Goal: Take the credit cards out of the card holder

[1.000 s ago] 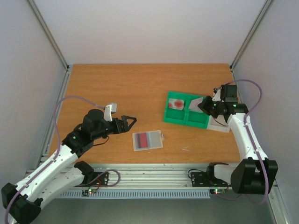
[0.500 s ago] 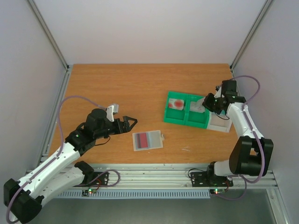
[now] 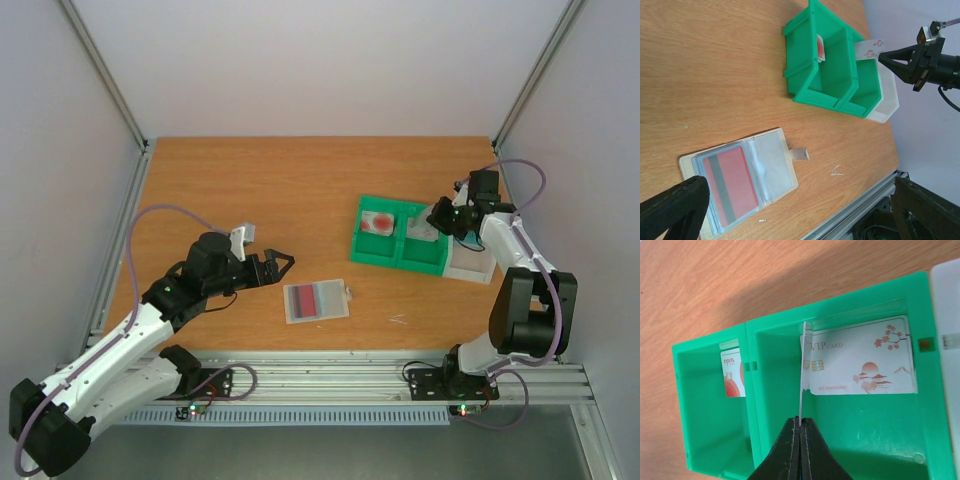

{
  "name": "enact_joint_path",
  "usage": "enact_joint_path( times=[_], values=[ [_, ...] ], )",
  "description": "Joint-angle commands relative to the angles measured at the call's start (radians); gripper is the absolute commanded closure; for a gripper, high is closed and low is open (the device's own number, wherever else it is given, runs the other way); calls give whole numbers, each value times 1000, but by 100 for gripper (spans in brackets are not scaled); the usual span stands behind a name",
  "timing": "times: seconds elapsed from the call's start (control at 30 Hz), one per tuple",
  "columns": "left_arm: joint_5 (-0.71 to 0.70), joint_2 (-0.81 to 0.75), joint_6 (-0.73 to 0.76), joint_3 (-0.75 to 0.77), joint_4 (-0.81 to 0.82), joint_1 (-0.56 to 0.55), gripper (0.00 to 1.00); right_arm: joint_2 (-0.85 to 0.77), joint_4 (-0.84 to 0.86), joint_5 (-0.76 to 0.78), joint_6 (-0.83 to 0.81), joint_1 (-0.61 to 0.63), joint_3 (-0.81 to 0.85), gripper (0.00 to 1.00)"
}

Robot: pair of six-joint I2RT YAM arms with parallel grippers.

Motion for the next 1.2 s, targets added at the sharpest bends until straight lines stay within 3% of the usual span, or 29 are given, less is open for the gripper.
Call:
enact_joint_path(
  times=[0.0, 0.5, 1.17],
  values=[
    [-6, 8, -8, 1, 12, -1, 1, 29, 68, -78, -12, -5, 22, 99],
    [1, 29, -23, 1, 29, -1, 1, 95, 84, -82, -46, -5, 22, 97],
    [-3, 47, -23, -13, 49, -1, 1, 155, 42, 19, -63, -5, 59, 86]
  ],
)
